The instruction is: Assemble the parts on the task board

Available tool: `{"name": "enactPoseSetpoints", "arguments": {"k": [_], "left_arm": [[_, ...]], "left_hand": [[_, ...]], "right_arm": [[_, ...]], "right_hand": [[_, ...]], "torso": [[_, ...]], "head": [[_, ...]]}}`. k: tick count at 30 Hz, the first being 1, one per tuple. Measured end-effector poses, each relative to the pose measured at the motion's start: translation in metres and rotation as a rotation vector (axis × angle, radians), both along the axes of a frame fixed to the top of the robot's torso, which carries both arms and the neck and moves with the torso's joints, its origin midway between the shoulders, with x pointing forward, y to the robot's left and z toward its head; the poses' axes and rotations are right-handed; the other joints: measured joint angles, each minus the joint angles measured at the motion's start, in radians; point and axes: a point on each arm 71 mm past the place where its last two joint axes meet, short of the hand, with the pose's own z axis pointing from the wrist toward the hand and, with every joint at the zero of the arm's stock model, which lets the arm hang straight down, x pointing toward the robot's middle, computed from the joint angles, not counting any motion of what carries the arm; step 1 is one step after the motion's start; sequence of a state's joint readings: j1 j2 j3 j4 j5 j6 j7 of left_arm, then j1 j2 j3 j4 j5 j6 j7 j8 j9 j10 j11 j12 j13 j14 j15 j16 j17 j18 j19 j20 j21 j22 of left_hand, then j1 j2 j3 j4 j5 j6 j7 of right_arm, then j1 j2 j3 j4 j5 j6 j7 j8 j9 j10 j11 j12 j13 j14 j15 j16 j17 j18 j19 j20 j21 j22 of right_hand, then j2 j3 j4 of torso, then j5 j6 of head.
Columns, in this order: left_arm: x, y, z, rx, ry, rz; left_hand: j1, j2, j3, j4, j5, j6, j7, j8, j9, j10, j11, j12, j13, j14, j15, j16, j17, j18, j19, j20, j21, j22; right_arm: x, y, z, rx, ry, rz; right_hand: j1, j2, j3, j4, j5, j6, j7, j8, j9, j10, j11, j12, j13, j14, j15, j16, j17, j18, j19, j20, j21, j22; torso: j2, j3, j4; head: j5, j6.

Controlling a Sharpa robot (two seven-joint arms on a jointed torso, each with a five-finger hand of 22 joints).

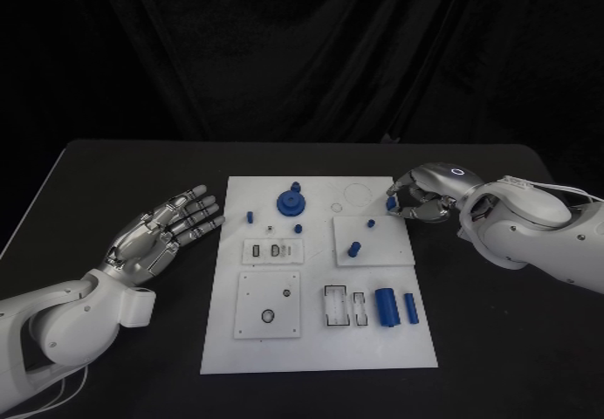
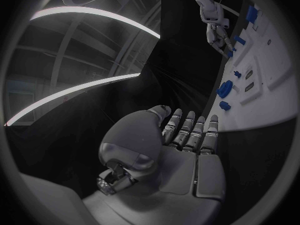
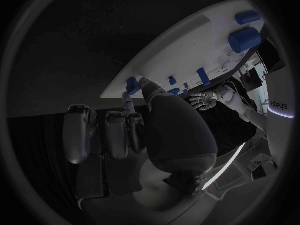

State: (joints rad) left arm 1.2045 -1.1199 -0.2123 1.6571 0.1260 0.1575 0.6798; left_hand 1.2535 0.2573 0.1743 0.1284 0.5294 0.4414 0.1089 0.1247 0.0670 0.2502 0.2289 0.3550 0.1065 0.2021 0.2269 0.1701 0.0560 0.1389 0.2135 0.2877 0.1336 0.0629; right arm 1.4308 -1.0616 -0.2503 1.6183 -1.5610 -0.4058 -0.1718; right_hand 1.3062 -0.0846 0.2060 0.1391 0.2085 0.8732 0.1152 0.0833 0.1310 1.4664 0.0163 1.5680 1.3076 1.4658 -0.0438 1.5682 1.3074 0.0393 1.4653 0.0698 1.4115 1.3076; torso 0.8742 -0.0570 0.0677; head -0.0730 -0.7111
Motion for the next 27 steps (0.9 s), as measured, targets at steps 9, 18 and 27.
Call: {"name": "enactPoseSetpoints", "arguments": {"k": [9, 18, 27], "left_arm": [[0.0004, 0.0005, -0.0002, 0.0, 0.0, 0.0], [0.0013, 0.0018, -0.0005, 0.002, -0.001, 0.003], [0.002, 0.0024, -0.0008, 0.002, -0.001, 0.003]], "left_hand": [[0.0, 0.0, 0.0, 0.0, 0.0, 0.0, 0.0, 0.0, 0.0, 0.0, 0.0, 0.0, 0.0, 0.0, 0.0, 0.0, 0.0, 0.0, 0.0, 0.0, 0.0, 0.0], [0.0, 0.0, 0.0, 0.0, 0.0, 0.0, 0.0, 0.0, 0.0, 0.0, 0.0, 0.0, 0.0, 0.0, 0.0, 0.0, 0.0, 0.0, 0.0, 0.0, 0.0, 0.0], [0.0, 0.0, 0.003, -0.003, 0.0, 0.0, 0.0, 0.0, 0.0, 0.0, 0.0, 0.004, 0.0, 0.0, 0.0, 0.0, 0.0, 0.0, 0.0, 0.0, 0.0, 0.0]], "right_arm": [[0.0034, 0.0008, -0.0014, -0.009, 0.008, -0.002], [0.0054, 0.0023, -0.0028, -0.013, 0.013, -0.001], [0.0073, 0.0027, -0.0038, -0.014, 0.012, -0.003]], "right_hand": [[0.034, 0.003, 0.012, -0.012, 0.047, 0.047, 0.001, 0.022, 0.016, 0.0, 0.0, 0.0, 0.0, 0.0, 0.0, 0.0, 0.0, 0.0, -0.004, 0.004, -0.01, 0.0], [0.034, 0.003, 0.012, -0.012, 0.047, 0.061, 0.001, 0.029, 0.02, 0.0, 0.0, 0.0, 0.0, 0.0, 0.0, 0.0, 0.0, 0.0, -0.004, 0.004, -0.014, 0.0], [0.045, 0.014, 0.015, -0.015, 0.059, 0.092, -0.001, 0.05, 0.035, -0.003, 0.003, 0.0, 0.0, 0.0, 0.0, 0.0, 0.0, 0.0, -0.004, 0.004, -0.019, 0.0]], "torso": [[0.0, -0.0002, 0.0012], [0.0, -0.0001, 0.0004], [0.0, 0.0, 0.0004]], "head": [[0.001, -0.002], [0.002, -0.004], [0.003, -0.006]]}}
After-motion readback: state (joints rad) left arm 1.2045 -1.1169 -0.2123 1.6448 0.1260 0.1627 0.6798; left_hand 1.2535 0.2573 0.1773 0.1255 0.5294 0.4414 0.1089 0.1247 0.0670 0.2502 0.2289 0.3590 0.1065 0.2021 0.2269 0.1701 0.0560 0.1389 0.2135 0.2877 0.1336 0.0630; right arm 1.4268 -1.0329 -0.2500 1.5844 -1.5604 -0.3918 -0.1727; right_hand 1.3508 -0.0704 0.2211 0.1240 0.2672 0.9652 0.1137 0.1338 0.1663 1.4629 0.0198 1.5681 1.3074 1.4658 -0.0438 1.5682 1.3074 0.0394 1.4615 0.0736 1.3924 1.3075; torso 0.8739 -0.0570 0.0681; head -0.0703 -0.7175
